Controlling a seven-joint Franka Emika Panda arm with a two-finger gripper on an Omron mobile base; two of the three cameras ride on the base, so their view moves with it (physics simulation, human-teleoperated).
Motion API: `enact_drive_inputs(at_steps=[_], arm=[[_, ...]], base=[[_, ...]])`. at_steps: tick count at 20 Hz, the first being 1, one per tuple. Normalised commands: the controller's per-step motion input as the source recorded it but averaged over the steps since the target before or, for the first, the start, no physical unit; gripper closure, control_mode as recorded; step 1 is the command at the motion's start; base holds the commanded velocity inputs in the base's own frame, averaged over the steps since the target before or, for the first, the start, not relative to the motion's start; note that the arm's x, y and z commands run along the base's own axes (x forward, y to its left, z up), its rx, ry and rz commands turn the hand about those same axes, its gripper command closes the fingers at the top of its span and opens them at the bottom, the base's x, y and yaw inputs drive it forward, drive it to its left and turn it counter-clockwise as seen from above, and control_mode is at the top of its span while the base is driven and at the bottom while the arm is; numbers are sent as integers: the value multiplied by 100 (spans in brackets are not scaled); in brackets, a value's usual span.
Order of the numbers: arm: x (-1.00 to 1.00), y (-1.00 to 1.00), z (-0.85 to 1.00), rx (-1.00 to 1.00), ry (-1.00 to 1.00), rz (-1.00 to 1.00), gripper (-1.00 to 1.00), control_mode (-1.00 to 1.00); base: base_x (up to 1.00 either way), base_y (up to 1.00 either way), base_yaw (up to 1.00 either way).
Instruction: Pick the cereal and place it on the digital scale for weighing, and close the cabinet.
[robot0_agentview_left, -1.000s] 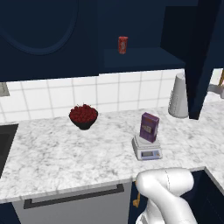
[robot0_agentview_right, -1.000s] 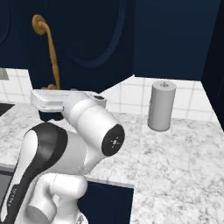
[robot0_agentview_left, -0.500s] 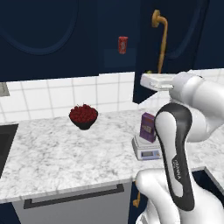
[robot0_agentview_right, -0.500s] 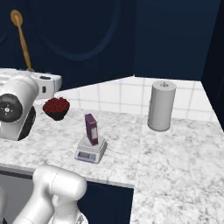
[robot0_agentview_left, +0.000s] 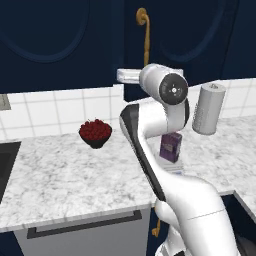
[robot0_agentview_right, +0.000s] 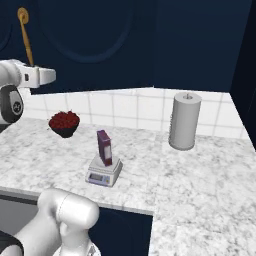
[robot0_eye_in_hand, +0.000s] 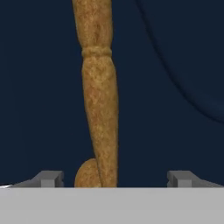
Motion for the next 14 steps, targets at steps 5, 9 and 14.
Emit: enact_drive_inputs(at_steps=[5, 9, 14], arm=[[98, 6, 0, -3, 28, -4, -100, -100], [83, 14, -13, -8, 4, -4, -100, -100], [86, 11, -23, -6, 0, -4, -100, -100]], base=[[0, 0, 0], [0, 0, 0], [0, 0, 0]])
